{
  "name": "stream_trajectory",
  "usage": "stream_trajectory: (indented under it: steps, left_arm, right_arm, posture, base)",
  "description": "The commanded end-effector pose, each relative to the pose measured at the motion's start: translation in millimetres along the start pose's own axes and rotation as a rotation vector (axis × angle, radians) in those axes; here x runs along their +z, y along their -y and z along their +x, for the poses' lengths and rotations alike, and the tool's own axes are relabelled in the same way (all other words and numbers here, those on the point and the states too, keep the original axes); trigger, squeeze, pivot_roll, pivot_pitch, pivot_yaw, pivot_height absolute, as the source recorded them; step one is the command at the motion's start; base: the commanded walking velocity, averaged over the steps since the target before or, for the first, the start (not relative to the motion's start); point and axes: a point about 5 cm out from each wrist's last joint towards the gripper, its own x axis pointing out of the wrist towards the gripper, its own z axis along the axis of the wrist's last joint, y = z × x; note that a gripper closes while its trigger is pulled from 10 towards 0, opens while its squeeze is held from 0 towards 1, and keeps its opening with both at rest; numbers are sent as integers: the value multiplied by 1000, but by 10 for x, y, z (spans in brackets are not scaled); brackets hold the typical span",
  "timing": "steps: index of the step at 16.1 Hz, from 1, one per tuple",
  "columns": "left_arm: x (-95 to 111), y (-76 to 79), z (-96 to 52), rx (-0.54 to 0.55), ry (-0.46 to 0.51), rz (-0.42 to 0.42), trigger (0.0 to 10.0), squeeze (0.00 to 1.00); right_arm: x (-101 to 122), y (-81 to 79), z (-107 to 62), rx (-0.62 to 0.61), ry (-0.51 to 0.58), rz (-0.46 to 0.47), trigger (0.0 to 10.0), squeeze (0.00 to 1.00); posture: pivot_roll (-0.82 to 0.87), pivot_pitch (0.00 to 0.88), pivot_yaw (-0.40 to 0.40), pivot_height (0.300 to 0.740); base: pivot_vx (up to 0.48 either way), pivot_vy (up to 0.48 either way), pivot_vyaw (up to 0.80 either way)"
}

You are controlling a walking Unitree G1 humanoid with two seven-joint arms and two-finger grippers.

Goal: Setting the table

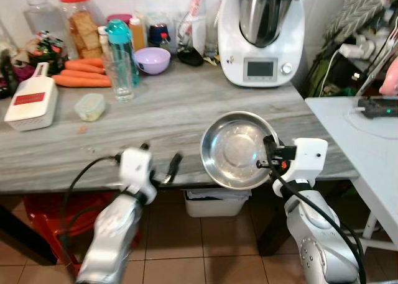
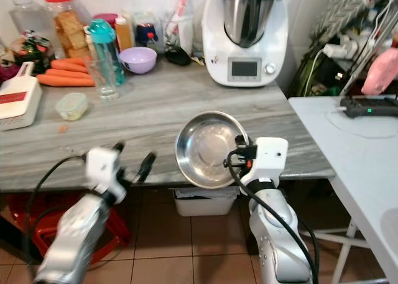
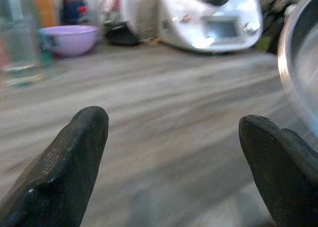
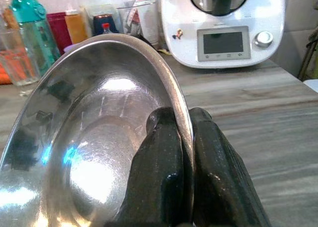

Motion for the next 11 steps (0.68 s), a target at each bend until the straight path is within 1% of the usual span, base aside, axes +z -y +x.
stream_trajectory:
  steps: [1,2,3,4,5,6,7,9,10,11]
  left_arm:
    - [44,0,-28,-20,13,12,10000,0]
    - [21,-21,-98,-34,-3,25,10000,0]
    - [13,-33,-124,-41,-9,32,10000,0]
    - [1,-54,-187,-67,-24,48,10000,0]
    - [6,-57,-207,-83,-27,51,10000,0]
    - [12,-75,-225,-105,-32,69,10000,0]
    - [12,-83,-227,-109,-36,70,10000,0]
    - [29,-72,-198,-128,-31,74,10000,0]
    - [49,-49,-178,-139,-25,73,10000,0]
    - [54,-41,-174,-144,-24,73,10000,0]
  right_arm:
    - [45,62,44,-16,10,8,10000,0]
    - [65,139,103,-35,9,20,10000,0]
    - [69,171,133,-42,5,27,10000,0]
    - [56,248,218,-68,-22,72,10000,0]
    - [53,275,250,-81,-28,101,10000,0]
    - [-2,282,357,-102,-57,175,10000,0]
    - [-21,269,416,-111,-67,211,10000,0]
    - [-39,169,590,-122,-84,296,10000,0]
    - [-32,96,689,-122,-92,324,10000,0]
    - [-30,72,720,-121,-98,332,10000,0]
  posture:
    - [-78,1,-16,740]
    - [-67,4,-15,740]
    - [-67,4,-15,740]
    - [-56,8,-15,740]
    - [-56,8,-15,740]
    - [-54,9,-9,740]
    - [-54,9,-9,740]
    - [-51,9,-5,740]
    - [-46,8,-1,740]
    - [-46,8,-1,740]
  base:
    - [0,0,0]
    - [0,0,0]
    - [0,0,0]
    - [0,0,0]
    - [0,0,0]
    - [0,0,0]
    - [0,0,0]
    - [0,0,0]
    - [0,0,0]
    - [0,0,0]
